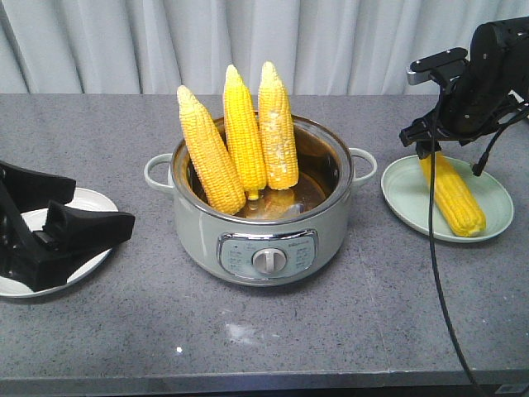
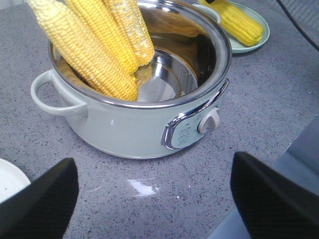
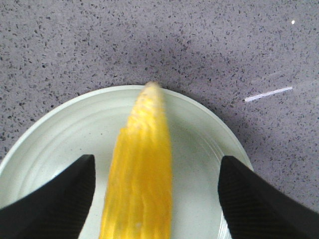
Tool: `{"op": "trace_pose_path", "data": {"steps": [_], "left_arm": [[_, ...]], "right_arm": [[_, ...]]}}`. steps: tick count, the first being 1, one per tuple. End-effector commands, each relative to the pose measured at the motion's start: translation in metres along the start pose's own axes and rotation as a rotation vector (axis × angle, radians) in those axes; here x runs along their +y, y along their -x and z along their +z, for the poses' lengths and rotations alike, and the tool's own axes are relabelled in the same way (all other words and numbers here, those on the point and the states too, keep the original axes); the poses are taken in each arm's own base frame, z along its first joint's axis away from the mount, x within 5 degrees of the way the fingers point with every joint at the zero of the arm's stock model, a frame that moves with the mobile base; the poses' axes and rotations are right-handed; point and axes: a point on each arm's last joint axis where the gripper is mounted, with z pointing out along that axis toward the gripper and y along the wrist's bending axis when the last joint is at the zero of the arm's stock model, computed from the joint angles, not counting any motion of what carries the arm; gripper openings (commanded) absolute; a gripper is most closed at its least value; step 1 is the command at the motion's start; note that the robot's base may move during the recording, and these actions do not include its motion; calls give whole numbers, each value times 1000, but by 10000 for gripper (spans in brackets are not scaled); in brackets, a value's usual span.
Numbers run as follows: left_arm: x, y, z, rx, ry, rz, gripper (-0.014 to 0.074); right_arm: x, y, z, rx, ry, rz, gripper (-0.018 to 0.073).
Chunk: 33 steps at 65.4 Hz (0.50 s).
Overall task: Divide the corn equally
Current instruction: 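Lower the corn cob onto the green plate and open the right gripper, then raise the right gripper away from the green plate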
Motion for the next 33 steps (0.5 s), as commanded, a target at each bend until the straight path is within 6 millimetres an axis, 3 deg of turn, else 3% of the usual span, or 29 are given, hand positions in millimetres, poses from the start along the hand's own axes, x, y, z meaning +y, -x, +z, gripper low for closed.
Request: {"op": "trace_pose_path", "data": {"steps": [1,12,33], "left_arm": [[-3,14,-8,-91,-2,-13,585],[-3,14,-8,-91,-2,-13,585],[-3,14,-8,-98,2,-13,585]], "right_arm": [[-10,8,-36,-106,-50,13,518],[-9,6,-46,-100,-37,41,518],[5,-7,-117,-196,140,161,515]]}}
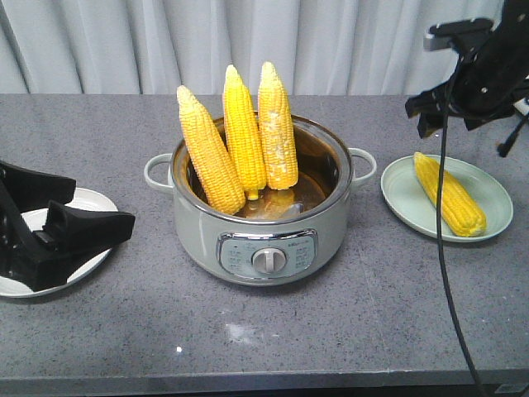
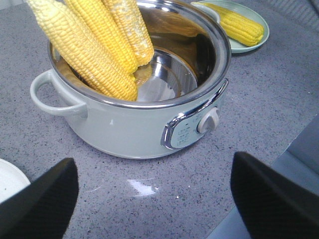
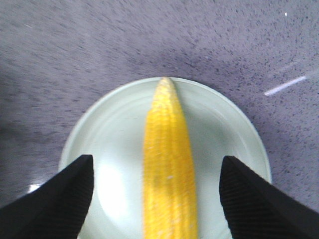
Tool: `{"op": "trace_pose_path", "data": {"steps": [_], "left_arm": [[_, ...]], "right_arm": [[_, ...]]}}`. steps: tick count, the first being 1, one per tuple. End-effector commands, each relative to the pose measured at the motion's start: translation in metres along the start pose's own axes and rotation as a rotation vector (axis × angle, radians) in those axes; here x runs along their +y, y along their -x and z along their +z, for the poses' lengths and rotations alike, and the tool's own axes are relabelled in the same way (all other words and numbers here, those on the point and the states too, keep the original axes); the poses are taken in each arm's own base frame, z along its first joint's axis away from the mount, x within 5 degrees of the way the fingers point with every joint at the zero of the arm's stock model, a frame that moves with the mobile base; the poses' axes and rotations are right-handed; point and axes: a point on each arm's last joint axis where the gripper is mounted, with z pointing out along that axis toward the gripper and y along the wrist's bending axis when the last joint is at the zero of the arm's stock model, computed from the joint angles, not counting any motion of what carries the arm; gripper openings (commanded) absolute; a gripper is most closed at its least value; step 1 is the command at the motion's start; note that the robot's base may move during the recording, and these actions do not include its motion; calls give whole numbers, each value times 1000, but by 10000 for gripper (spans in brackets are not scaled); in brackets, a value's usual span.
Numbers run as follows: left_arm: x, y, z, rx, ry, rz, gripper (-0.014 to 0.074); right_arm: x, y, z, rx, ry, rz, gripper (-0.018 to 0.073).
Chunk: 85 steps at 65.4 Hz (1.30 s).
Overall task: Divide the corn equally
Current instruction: 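Raise the right gripper away from the green plate, then move the left gripper to the corn cob nearest the beige plate and grasp it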
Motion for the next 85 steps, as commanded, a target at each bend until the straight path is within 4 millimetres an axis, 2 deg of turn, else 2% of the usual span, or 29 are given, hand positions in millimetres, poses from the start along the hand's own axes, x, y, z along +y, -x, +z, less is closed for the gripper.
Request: {"op": "trace_pose_path", "data": {"steps": [1,11,25,40,47,56,75,85], "left_arm": [[-3,15,-8,-99,3,-13,585],[-3,15,-8,-105,7,-13,585],[-2,16,-8,-115,13,-13,585],[-2,17,-8,-120,17,-13,585],[-2,17,-8,-120,17,-13,585],[0,18,-8,-139,29,-14,585],[6,27,-9,-239,88,-56,585],[13,40,6,-217,84,-79,589]], "right_arm": [[8,-1,-52,-136,71,23,514],[22,-28,-76,-227,177,33,484],[29,-81,-114,-349,151,30,429],[36,-134,-143,-394,140,27,417],[39,-152,-153,-411,138,23,417],[41,-165,-164,-445,134,23,417],[41,-169,-169,-453,134,20,417],[41,-169,-168,-447,135,20,417]]}}
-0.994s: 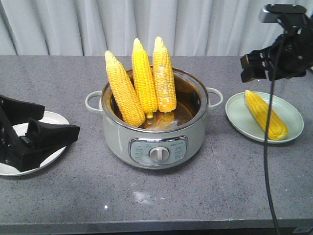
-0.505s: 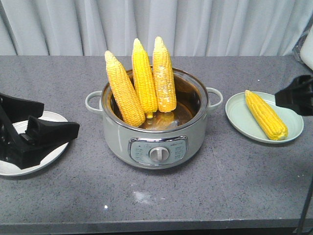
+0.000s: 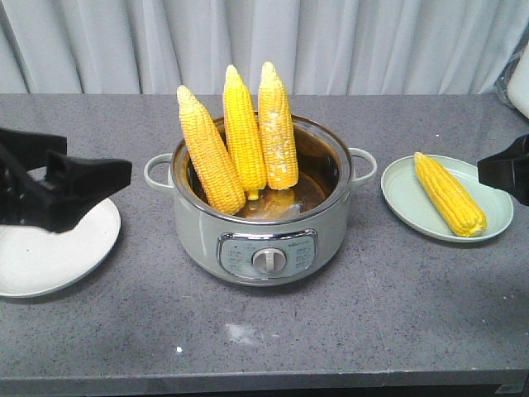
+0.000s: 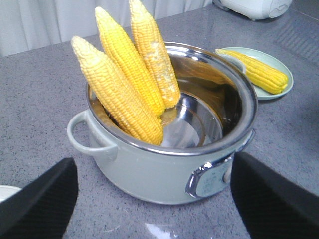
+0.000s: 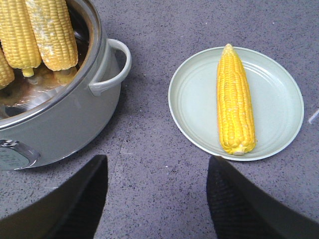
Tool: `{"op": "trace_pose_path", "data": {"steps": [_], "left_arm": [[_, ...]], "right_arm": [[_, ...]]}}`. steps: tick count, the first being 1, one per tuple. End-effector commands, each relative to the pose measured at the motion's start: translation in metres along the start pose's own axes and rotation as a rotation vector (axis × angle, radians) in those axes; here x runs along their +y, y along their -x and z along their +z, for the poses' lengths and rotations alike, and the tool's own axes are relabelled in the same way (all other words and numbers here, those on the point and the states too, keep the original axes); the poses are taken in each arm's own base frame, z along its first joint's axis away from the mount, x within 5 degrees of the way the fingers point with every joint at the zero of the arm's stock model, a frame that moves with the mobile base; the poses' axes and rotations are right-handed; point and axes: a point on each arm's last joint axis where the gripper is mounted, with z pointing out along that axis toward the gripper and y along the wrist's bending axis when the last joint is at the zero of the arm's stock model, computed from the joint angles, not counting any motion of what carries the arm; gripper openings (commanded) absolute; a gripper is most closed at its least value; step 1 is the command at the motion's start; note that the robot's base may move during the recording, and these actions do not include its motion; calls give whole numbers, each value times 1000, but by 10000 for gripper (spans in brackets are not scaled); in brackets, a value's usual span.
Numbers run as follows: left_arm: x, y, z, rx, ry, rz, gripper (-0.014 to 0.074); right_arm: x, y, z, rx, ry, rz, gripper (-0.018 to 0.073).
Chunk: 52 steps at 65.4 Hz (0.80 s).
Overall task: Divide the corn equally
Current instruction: 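Move the left gripper to the corn cob nearest the beige plate and grasp it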
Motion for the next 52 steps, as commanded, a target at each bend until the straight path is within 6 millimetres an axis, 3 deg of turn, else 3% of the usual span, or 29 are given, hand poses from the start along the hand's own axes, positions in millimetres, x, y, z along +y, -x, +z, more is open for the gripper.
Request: {"op": "trace_pose_path", "data": {"steps": [1,22,31,52], "left_arm": [[1,25,4,-87,2,-38,591],[25,59,70,-65,31,-75,596],[35,65,101,-27,26,-85,594],[52,72,151,-14,43,-125,594]], "right_arm": [[1,9,-11,-87,-7,-9,417],[1,9,-11,-86,-7,-9,417],[1,9,-11,-84,-6,-9,417],[1,9,-11,-84,-6,-9,417]]}}
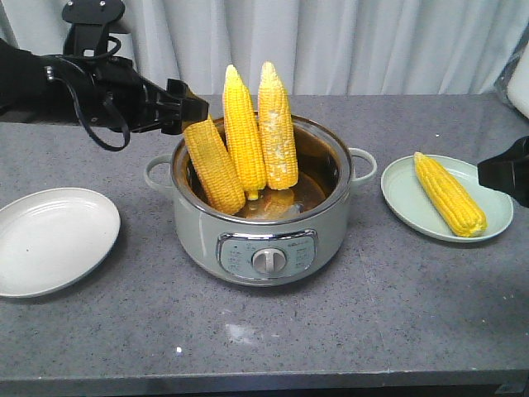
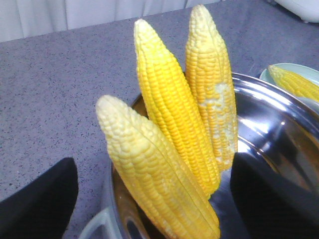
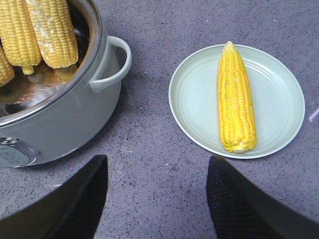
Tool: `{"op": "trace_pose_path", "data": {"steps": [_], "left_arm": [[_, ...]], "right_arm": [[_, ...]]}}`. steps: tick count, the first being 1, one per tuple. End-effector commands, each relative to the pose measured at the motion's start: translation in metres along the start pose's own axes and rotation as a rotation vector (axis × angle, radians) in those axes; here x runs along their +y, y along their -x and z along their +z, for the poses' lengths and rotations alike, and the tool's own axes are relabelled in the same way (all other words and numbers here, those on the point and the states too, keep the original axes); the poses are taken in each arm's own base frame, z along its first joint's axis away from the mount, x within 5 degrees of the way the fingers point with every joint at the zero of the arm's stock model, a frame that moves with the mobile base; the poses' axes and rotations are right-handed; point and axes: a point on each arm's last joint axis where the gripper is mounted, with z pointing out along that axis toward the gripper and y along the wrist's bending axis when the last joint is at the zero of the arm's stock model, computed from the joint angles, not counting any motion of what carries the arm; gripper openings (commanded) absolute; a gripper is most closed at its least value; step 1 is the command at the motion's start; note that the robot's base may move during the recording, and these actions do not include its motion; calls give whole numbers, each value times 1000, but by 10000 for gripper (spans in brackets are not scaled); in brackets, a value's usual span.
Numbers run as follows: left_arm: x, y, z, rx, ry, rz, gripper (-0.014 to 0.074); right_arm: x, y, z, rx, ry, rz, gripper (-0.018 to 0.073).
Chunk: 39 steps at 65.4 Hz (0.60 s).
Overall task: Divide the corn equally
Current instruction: 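Move the left gripper to the corn cob nearest the beige plate and grasp it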
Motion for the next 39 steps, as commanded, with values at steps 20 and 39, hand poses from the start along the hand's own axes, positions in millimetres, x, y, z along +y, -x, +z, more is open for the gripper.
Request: {"op": "trace_pose_path", "data": {"steps": [20,39], "left_arm": [[6,25,32,-84,3,-29,594],[6,24,44,-73,-37,-40,592]], "right_arm": [[1,10,-11,-91,-8,-9,417],[1,9,-11,-88,-7,-9,417]]}}
